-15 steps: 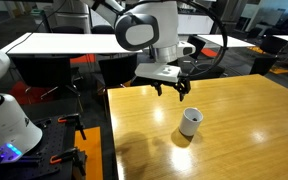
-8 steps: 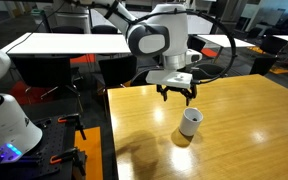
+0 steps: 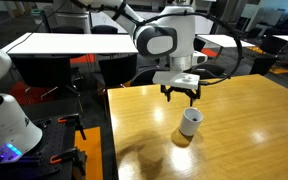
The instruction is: Take the marker out of the white cup and place it on the table
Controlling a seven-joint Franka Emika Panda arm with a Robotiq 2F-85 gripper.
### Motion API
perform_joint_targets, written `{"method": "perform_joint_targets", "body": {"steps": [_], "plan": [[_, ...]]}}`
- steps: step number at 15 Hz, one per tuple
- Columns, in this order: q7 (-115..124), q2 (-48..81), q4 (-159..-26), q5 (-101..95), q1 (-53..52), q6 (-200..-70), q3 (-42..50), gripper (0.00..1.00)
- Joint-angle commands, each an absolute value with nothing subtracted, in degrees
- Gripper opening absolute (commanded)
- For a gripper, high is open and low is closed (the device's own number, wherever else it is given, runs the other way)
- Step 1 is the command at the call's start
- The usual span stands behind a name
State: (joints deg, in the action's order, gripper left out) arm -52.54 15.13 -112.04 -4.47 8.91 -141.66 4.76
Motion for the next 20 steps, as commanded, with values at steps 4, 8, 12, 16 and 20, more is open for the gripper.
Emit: {"method": "perform_joint_targets", "body": {"steps": [4,8,12,16,20], "plan": [[-51.47,15.46,-111.83,-4.66,9.42,-142.41,4.00,1.00],[-52.84,16.93,-109.75,-3.79,9.63,-141.16,3.17,1.00],[-53.78,19.14,-106.52,-2.52,10.35,-140.79,2.37,1.00],[-53.51,22.42,-101.84,-2.07,11.33,-139.19,2.40,1.00],[-54.06,25.79,-97.22,-1.91,12.63,-136.65,2.04,0.92]]}}
